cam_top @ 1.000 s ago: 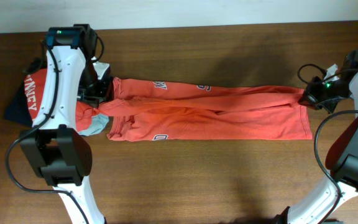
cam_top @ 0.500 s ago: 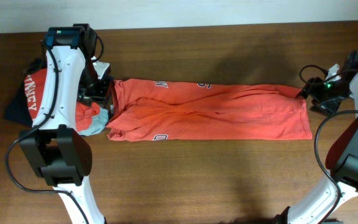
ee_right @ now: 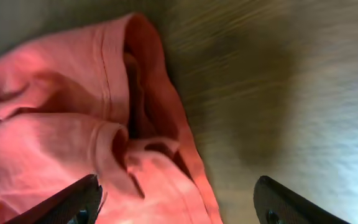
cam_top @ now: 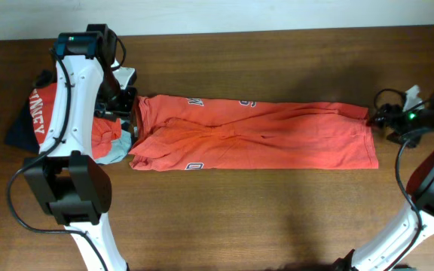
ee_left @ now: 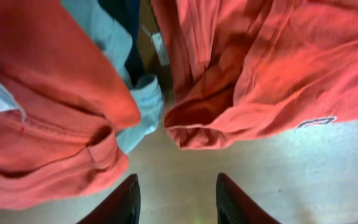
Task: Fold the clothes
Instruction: 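Pull the folded strip's ends outward with both grippers to straighten it, then release the strip ends and lift both grippers away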
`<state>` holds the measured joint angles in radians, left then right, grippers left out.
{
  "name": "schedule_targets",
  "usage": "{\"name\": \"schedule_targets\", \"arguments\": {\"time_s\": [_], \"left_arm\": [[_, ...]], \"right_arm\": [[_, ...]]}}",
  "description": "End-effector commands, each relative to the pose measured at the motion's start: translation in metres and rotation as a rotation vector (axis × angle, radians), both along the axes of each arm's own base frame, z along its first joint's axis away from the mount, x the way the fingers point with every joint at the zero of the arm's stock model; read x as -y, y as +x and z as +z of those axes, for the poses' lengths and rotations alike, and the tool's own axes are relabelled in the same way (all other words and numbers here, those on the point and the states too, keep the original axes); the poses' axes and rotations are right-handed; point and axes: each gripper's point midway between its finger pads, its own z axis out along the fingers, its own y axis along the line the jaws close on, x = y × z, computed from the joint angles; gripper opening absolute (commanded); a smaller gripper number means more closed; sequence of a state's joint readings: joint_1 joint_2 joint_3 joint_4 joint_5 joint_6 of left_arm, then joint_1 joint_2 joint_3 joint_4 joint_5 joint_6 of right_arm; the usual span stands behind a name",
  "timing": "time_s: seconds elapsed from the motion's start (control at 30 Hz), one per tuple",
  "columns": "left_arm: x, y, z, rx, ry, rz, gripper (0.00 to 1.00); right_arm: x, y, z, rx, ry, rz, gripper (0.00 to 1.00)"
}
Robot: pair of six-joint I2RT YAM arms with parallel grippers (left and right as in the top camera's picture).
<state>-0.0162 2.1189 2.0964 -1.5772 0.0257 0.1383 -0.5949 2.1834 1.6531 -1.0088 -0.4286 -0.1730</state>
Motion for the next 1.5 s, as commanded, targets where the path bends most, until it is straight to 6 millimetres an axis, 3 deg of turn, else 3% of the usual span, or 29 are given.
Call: {"name": "schedule_targets", "arguments": {"time_s": [0.0,0.3,0.37,0.43,0.5,0.6,0.67,0.83,0.97,1.07,1.17,1.27,1.47], "left_arm": [[0.007,0.009,0.014,0.063,-0.052,0.004,0.4],[0.01,0.021,0.026,0.121,-0.071,0.024,0.41],[0.01,0.021,0.027,0.124,-0.071,0.024,0.41],[0.01,0.021,0.027,0.124,-0.07,0.023,0.41],[0.01,0.02,0.027,0.122,-0.07,0.023,0.41],[0.009,0.02,0.027,0.119,-0.066,0.024,0.4],[0.009,0.02,0.027,0.12,-0.066,0.023,0.41],[0.009,0.021,0.029,0.128,-0.066,0.013,0.41],[0.009,0.025,0.035,0.149,-0.065,0.012,0.41],[0.008,0.03,0.044,0.183,-0.059,0.012,0.41],[0.008,0.036,0.056,0.225,-0.061,0.011,0.44],[0.008,0.042,0.071,0.275,-0.062,0.009,0.45],[0.008,0.046,0.097,0.347,-0.062,0.007,0.48]], "right_arm": [[-0.017,0.007,-0.011,0.068,0.074,0.129,0.85],[-0.069,0.004,-0.024,0.072,0.226,0.271,0.85],[-0.078,0.004,-0.024,0.059,0.232,0.291,0.74],[-0.08,0.003,-0.027,0.031,0.209,0.295,0.51],[-0.073,-0.001,-0.032,-0.02,0.172,0.265,0.33],[-0.041,-0.008,-0.037,-0.137,0.061,0.133,0.18],[-0.022,-0.007,-0.028,-0.157,0.008,0.068,0.06],[0.036,-0.007,0.021,-0.187,-0.196,-0.118,0.04],[0.046,0.004,0.063,-0.135,-0.267,-0.149,0.04],[0.029,0.011,0.086,-0.109,-0.277,-0.129,0.04],[0.0,0.018,0.088,-0.12,-0.268,-0.074,0.04],[-0.042,0.029,0.086,-0.13,-0.265,0.017,0.04],[-0.144,0.042,0.081,-0.139,-0.295,0.245,0.04]]}}
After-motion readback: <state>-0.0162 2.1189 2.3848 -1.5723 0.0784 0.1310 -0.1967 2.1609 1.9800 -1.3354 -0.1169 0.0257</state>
